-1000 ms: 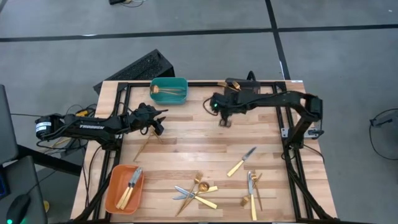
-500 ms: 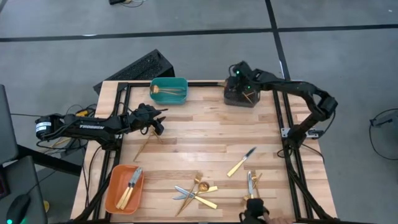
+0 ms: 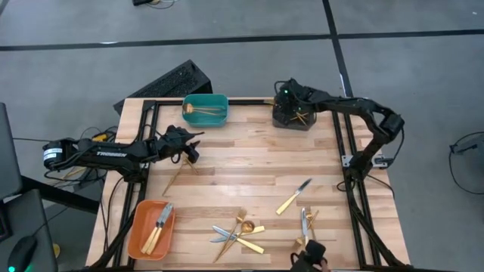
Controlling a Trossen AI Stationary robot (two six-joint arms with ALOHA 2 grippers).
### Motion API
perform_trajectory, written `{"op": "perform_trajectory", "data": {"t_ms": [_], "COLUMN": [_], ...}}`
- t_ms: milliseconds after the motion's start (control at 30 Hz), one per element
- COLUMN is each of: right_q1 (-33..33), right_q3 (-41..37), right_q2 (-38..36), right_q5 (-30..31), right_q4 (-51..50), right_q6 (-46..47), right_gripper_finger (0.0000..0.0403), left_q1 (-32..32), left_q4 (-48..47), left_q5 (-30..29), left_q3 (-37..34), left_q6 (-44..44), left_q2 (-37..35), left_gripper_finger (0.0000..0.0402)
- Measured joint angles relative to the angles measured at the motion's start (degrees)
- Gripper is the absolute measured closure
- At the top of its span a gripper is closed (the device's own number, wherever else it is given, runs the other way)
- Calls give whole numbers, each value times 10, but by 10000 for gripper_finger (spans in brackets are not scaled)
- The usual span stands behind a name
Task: Sort silverware by color (type)
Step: Put the gold spoon into the green bin
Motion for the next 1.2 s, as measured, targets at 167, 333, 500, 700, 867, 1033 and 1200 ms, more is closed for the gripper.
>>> {"op": "perform_trajectory", "data": {"t_ms": [167, 333, 500, 700, 867, 1033, 1200], "right_q1": [43, 106, 176, 277, 345, 387, 403], "right_q3": [1, 1, -8, -119, -161, -158, -152], "right_q2": [-23, -47, -55, -32, -32, -29, -17], "right_q5": [0, 0, 0, -2, -40, -42, 26], "right_q4": [1, 2, 38, 383, 597, 597, 603], "right_q6": [52, 84, 144, 194, 320, 331, 377], "right_gripper_finger": [271, 271, 271, 271, 271, 271, 271], "left_q1": [0, -2, -6, -56, -84, -85, -86], "left_q4": [-19, -74, -105, -81, -78, -26, -62], "left_q5": [4, 50, 81, 59, -4, -7, -5], "left_q3": [0, 0, 0, 0, 0, 0, 0], "left_q6": [-33, -72, -110, -130, -64, -7, -18], "left_q2": [0, 0, -3, -5, -17, -17, -17], "left_gripper_finger": [249, 249, 249, 248, 248, 248, 248]}}
